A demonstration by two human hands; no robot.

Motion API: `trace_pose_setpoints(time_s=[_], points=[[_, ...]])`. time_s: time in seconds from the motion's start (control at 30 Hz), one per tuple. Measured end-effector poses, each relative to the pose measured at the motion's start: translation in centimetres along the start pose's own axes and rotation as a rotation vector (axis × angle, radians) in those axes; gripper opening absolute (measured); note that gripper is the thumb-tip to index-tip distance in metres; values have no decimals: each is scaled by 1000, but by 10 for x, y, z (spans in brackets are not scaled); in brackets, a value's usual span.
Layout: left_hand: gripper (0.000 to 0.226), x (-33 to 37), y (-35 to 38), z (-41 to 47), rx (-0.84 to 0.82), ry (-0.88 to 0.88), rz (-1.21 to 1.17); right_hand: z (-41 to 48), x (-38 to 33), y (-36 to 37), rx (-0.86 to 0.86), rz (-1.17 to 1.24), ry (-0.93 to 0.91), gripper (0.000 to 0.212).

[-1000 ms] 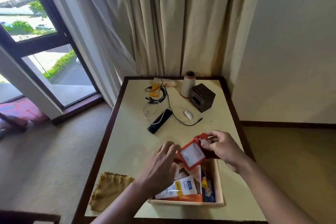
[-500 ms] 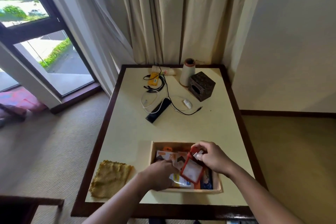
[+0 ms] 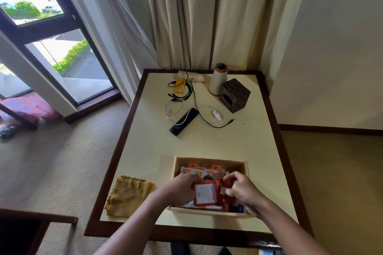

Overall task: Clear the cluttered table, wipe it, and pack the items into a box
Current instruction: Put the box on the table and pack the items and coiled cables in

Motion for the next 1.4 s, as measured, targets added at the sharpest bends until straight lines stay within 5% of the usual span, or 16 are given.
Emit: trace_pose_setpoints(time_s=[0.33,0.47,0.6,0.8,1.03,1.23,1.4], points=[[35,7,8,-7,102,1,98,-12,-7,12,-39,-615,-197,43],[21,12,-6,-15,196,45,90,-14,-24,2,-54,-638,-269,49],[26,18,-43,-18,387,136,41,-1,-61,-9,57,-587,-416,28],[30,-12,-104,19,612,4,152,52,-133,-5,167,-498,-542,22],[29,-81,-179,105,632,-160,104,148,-192,29,170,-551,-524,22],[24,-126,-225,214,557,-156,45,233,-191,63,20,-911,-503,37],[37,-154,-235,291,486,-201,149,279,-201,72,-5,-1103,-662,52]])
Point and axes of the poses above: each hand's wrist, its own z-axis towards the middle knuckle, its own y-axis out of the palm, x = y × z, the point moved 4 cm from there along z, towards the middle knuckle, and after that the axes turned 9 degrees about z, right-handed, at the moved point
